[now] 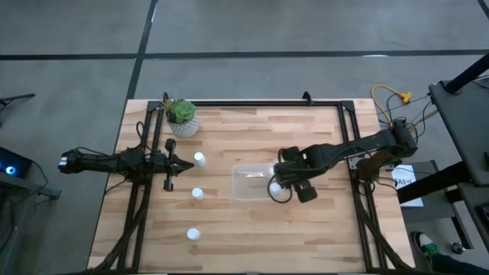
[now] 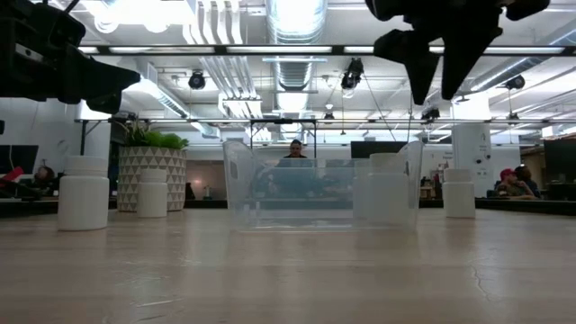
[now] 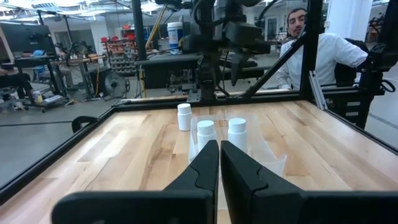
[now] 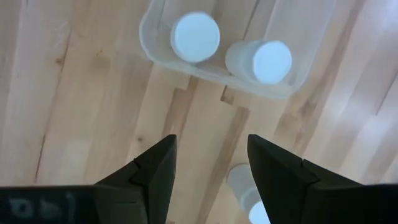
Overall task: Pick and place pill bottles into a basket
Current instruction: Put the white pill bottle into the transparent bin
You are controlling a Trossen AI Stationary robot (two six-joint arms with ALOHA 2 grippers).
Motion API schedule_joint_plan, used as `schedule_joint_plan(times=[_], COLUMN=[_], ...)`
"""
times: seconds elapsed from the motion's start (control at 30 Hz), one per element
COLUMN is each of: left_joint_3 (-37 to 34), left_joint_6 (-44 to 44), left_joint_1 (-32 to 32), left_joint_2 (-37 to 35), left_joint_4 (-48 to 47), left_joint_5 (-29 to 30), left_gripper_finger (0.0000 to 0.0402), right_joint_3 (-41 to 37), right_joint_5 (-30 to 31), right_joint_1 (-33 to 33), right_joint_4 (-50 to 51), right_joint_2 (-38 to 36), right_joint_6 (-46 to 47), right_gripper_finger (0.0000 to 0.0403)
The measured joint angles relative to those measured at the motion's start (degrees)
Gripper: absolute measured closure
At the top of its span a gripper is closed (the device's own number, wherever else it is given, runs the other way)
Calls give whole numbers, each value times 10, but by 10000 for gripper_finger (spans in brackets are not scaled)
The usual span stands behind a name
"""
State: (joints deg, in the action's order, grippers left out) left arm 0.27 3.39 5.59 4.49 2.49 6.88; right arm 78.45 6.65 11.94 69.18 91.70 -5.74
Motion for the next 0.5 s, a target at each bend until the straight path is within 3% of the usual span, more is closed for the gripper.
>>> schedule_joint_plan(times=[0.23, 0.5], left_joint_3=[0, 0], left_joint_6=[0, 0], left_joint_1=[0, 0], left_joint_2=[0, 0], left_joint_4=[0, 0], left_joint_5=[0, 0], left_gripper_finger=[402, 402], right_joint_3=[-96, -189], right_joint_5=[20, 98], right_joint_1=[0, -2], right_joint_4=[-40, -47], right_joint_2=[-70, -138], right_joint_6=[-2, 9], right_gripper_finger=[215, 216])
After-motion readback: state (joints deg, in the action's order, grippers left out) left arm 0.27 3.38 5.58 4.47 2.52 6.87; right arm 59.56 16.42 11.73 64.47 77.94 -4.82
